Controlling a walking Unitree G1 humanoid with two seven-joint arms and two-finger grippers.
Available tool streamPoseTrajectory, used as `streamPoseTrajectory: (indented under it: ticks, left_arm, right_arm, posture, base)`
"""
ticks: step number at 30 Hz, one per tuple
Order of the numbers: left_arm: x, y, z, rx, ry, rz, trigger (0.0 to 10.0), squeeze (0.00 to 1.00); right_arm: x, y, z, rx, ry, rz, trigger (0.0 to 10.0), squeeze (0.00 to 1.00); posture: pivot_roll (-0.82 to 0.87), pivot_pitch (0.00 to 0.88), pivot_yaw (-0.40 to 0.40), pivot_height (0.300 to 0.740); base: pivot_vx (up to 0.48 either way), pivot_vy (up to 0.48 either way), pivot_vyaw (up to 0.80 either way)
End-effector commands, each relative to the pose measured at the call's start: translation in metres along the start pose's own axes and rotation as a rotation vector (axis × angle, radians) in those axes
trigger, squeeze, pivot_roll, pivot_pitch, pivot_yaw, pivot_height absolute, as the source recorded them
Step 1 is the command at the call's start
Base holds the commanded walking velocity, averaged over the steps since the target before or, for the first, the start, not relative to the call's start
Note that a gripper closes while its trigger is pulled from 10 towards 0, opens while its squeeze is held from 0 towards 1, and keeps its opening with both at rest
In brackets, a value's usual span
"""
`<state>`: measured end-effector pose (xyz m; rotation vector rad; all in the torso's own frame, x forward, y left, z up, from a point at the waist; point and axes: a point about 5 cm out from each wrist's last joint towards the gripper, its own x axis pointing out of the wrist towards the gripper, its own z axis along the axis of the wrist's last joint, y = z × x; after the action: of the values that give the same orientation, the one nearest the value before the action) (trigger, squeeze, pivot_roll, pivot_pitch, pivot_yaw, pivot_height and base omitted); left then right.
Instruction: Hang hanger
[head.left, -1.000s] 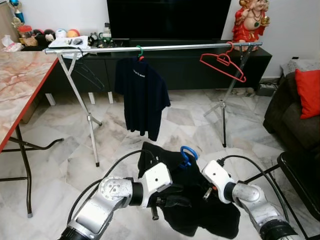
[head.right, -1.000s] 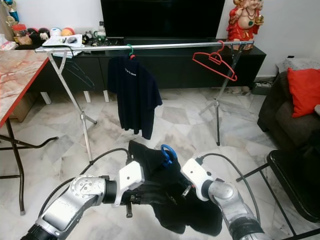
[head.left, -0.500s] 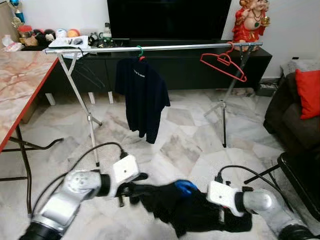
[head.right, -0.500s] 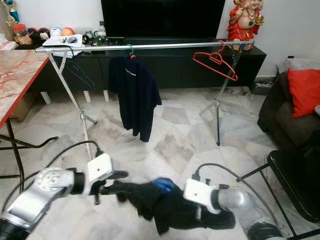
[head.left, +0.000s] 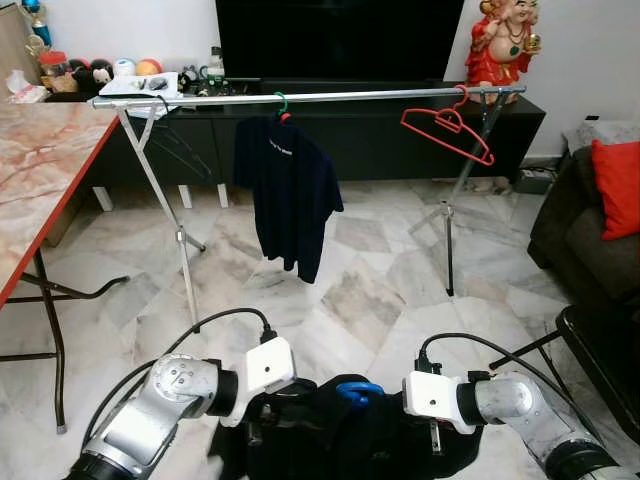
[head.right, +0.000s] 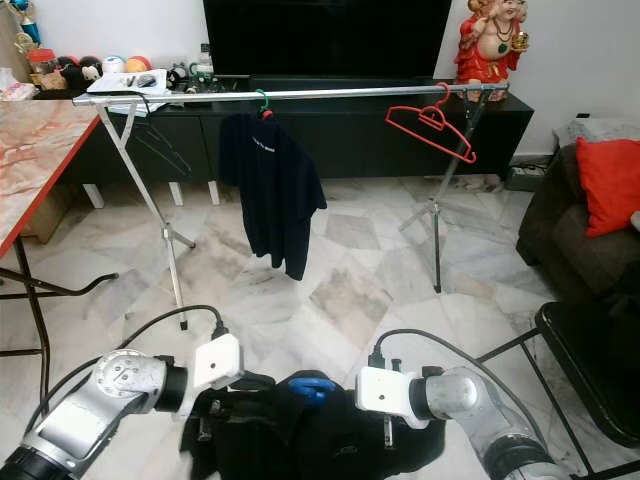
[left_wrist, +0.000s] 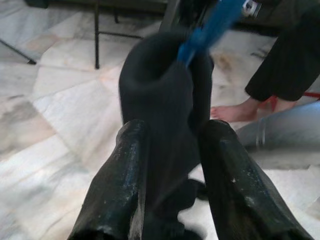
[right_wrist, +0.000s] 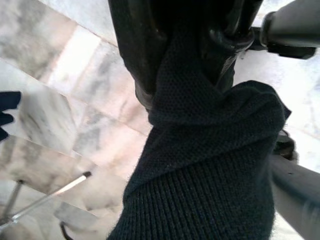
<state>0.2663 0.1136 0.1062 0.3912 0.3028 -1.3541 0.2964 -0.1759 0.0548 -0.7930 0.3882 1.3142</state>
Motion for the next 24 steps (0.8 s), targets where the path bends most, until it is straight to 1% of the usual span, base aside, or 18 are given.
streamPoseTrajectory:
  ticks: [1, 4, 5, 6, 7, 8, 13, 18, 24]
  left_arm:
    - [0.004, -0.001, 0.004, 0.029, -0.005, -0.026, 10.0, 1.00]
    - [0.006, -0.001, 0.005, 0.041, -0.004, -0.024, 10.0, 1.00]
    - [0.009, -0.001, 0.007, 0.047, -0.017, -0.029, 10.0, 0.80]
    - [0.011, -0.002, 0.008, 0.053, -0.023, -0.034, 10.0, 0.03]
    - [0.011, -0.002, 0.008, 0.053, -0.023, -0.034, 10.0, 0.03]
    - [0.012, -0.002, 0.008, 0.055, -0.016, -0.037, 10.0, 0.00]
    - [0.013, -0.004, 0.009, 0.058, -0.016, -0.047, 10.0, 0.00]
    - [0.019, -0.006, 0.007, 0.055, -0.011, -0.053, 10.0, 0.00]
    - [0.022, -0.007, 0.007, 0.055, -0.005, -0.052, 10.0, 0.00]
  right_arm:
    - [-0.003, -0.005, 0.005, -0.005, -0.047, -0.017, 0.0, 0.00]
    - [-0.003, -0.005, 0.006, -0.007, -0.054, -0.015, 0.0, 0.00]
    - [-0.002, -0.006, 0.008, -0.011, -0.064, -0.009, 0.0, 0.00]
    - [-0.001, -0.006, 0.009, -0.015, -0.070, -0.004, 0.0, 0.00]
    - [-0.001, -0.006, 0.009, -0.015, -0.070, -0.004, 0.0, 0.00]
    - [-0.001, -0.007, 0.011, -0.017, -0.078, -0.003, 0.0, 0.00]
    - [-0.001, -0.011, 0.017, -0.021, -0.107, -0.012, 0.0, 0.00]
    - [-0.002, -0.016, 0.024, -0.037, -0.139, -0.012, 0.0, 0.00]
    - [-0.004, -0.021, 0.029, -0.032, -0.171, -0.024, 0.0, 0.00]
  posture:
    - [0.08, 0.033, -0.050, 0.740]
    - [0.08, 0.033, -0.050, 0.740]
    - [0.08, 0.033, -0.050, 0.740]
    - [0.08, 0.028, -0.046, 0.740]
    - [0.08, 0.028, -0.046, 0.740]
    - [0.08, 0.025, -0.045, 0.740]
    - [0.08, 0.020, -0.043, 0.740]
    - [0.08, 0.020, -0.043, 0.740]
    - [0.08, 0.020, -0.047, 0.740]
  base:
    - [0.000, 0.000, 0.00]
    - [0.000, 0.000, 0.00]
    - [0.000, 0.000, 0.00]
    - [0.000, 0.000, 0.00]
    - [0.000, 0.000, 0.00]
    - [0.000, 0.000, 0.00]
    - [0.000, 0.000, 0.00]
    - [0.000, 0.000, 0.00]
    - [0.000, 0.000, 0.00]
